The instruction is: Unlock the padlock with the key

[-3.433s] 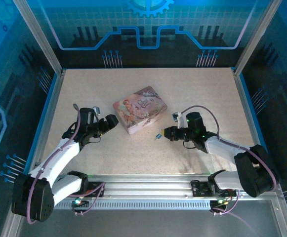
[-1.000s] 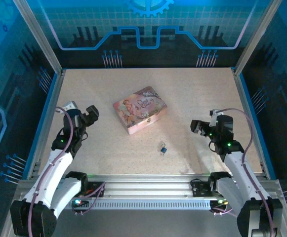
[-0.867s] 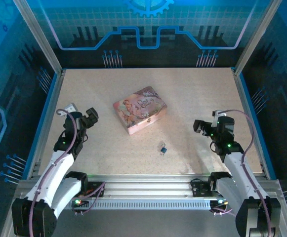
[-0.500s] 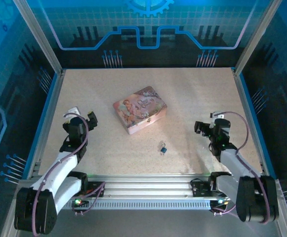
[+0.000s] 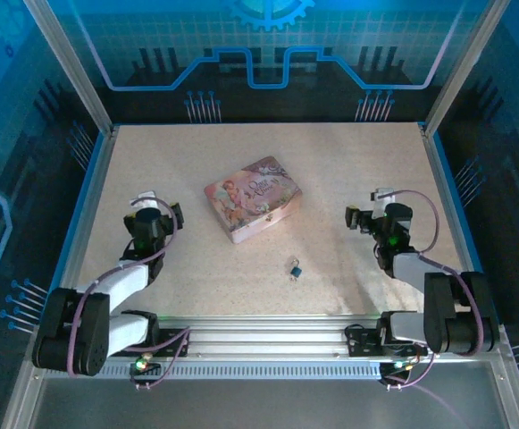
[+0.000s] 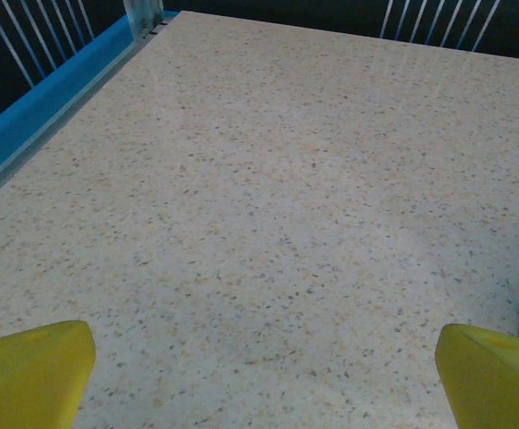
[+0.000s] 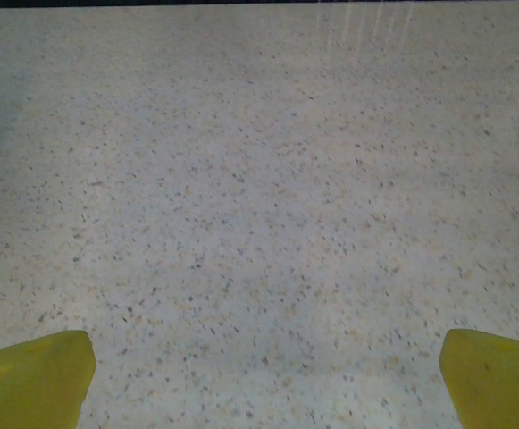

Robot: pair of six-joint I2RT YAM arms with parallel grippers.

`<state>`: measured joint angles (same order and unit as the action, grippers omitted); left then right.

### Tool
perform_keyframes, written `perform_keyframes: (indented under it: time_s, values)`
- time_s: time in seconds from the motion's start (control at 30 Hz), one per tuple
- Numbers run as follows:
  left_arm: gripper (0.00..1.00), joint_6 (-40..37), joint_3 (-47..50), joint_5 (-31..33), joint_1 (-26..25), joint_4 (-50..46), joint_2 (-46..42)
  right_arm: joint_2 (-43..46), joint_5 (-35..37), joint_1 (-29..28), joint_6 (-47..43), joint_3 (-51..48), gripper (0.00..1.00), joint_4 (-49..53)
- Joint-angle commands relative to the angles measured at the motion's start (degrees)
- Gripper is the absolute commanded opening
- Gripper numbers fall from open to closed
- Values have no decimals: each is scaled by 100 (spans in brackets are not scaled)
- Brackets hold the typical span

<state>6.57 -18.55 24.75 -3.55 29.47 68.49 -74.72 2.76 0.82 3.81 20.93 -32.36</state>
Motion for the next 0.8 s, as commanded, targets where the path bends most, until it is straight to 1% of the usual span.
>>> perform_keyframes:
  time_s: [0.0, 0.07, 0.17, 0.23, 0.37, 0.5, 0.6, 0.63, 0.77]
  values:
    - [99, -214, -38, -410, 80, 435, 159, -157, -446, 41, -158, 199, 100, -536]
    - [99, -252, -70, -543, 98, 482, 232, -483, -582, 25, -151, -17, 100, -1270]
    - [99, -303, -106, -735, 126, 575, 335, -923, -574, -72, -225, -74, 100, -1751]
    - [99, -314, -121, -850, 144, 616, 380, -1060, -499, -194, -368, 10, 100, -1700]
    - [99, -349, -165, -1017, 179, 741, 507, -1144, -358, -313, -464, 405, 100, -1046]
    - [99, -418, -193, -1223, 202, 1098, 726, -1146, -294, -314, -450, 386, 100, -1067]
    - [99, -511, -171, -1489, 205, 1609, 998, -1155, -279, -320, -444, 385, 100, -1071]
    - [99, -603, -121, -1582, 206, 1921, 1164, -1150, -279, -320, -448, 386, 100, -1071]
    - [99, -661, 185, -1582, 202, 3453, 2109, -1150, -260, -335, -455, 386, 100, -1071]
